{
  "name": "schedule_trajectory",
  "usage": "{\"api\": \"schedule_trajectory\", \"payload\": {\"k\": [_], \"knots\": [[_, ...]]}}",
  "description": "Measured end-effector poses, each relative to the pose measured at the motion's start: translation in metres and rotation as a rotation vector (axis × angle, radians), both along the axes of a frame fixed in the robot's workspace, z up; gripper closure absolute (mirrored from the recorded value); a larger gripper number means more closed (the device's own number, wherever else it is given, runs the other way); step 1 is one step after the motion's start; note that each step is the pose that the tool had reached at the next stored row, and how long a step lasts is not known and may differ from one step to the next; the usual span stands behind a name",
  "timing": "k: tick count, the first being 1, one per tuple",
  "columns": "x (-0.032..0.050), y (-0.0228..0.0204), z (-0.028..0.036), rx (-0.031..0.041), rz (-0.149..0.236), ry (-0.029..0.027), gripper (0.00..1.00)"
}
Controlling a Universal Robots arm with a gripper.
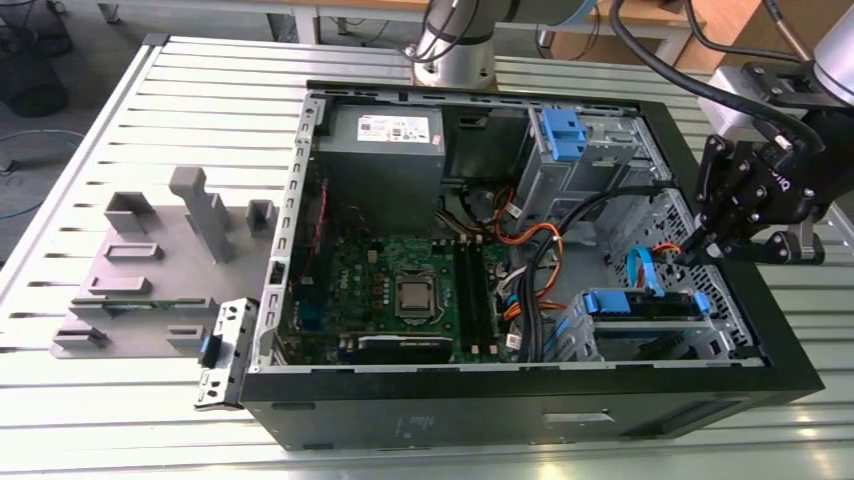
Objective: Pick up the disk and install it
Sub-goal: 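Insert the second disk wire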
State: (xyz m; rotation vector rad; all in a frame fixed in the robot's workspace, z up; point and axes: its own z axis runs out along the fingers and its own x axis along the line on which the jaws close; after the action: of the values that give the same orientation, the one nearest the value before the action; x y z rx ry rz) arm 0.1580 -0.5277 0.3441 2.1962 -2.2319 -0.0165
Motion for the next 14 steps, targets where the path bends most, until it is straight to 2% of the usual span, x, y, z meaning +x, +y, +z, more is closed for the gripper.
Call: {"api": "schedule_trajectory", "payload": {"k": [4,7,11,14], "knots": [[-0.0066,-0.0001,0.0001,-0.0003,0.0,-0.0044,0.84],[-0.0106,-0.0007,0.0001,-0.0005,0.0,-0.0054,0.84],[-0.0139,-0.0036,0.0002,-0.0026,0.0,-0.0057,0.84],[-0.015,-0.0067,0.0001,-0.0079,0.0,-0.0057,0.84]]}}
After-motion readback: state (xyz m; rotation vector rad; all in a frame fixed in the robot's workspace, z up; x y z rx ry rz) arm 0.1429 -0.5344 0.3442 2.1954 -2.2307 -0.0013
